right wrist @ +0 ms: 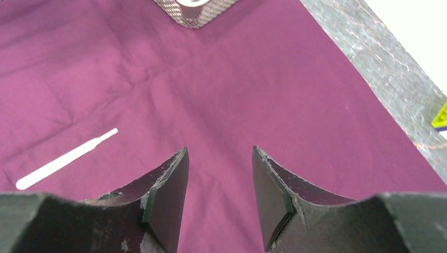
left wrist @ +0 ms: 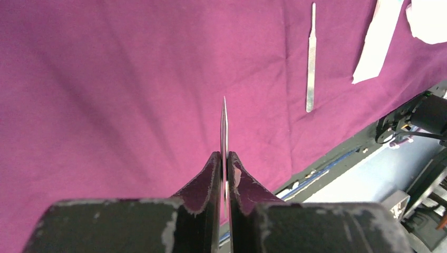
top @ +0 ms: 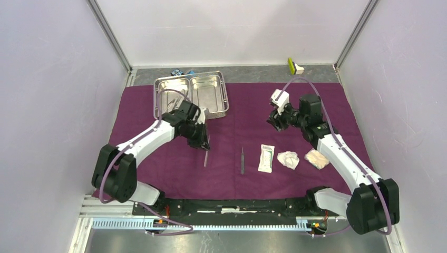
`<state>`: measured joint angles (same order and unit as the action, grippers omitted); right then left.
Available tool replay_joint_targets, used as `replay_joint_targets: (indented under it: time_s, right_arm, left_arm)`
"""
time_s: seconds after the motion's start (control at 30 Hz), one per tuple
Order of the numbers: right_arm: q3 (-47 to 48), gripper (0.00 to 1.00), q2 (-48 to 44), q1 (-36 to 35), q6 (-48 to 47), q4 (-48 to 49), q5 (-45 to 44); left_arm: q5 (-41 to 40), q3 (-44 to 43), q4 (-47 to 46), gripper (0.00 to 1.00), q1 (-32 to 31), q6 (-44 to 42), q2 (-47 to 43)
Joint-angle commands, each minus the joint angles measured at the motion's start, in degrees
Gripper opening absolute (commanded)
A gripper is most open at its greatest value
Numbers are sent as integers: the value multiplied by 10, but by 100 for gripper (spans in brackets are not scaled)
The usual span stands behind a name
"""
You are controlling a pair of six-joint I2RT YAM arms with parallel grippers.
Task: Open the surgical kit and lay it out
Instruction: Place the medical item in the surgical kit.
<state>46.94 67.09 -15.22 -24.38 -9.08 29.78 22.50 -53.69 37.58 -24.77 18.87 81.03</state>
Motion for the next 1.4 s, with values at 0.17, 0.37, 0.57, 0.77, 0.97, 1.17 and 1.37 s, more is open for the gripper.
replay_joint_targets:
  time_s: [0.17, 0.37, 0.57, 0.77, 0.97, 1.17, 1.37]
  right_arm:
    - [-62, 54, -57, 50, -6, 51, -19]
    - [-71, 55, -65, 62, -4, 56, -13]
    - [-75, 55, -73, 66, -1, 57, -6]
    - [-83, 56, -78, 69, 5, 65, -1]
    - [-82, 56, -78, 70, 9, 66, 6]
    - [-82, 57, -79, 71, 12, 70, 10]
    - [-77, 57, -73, 71, 16, 72, 19]
  left_arm:
    - [-69, -23, -25, 12, -79, 157, 66]
    - [-70, -56, -23, 9, -99, 179, 102]
    - [-83, -69, -29, 9, -115, 181, 115]
    - [-104, -45, -41, 13, -114, 178, 87]
    - [-103, -28, -58, 12, -105, 175, 72]
    - [-103, 6, -73, 4, -73, 179, 49]
    - [-89, 9, -61, 2, -41, 153, 31]
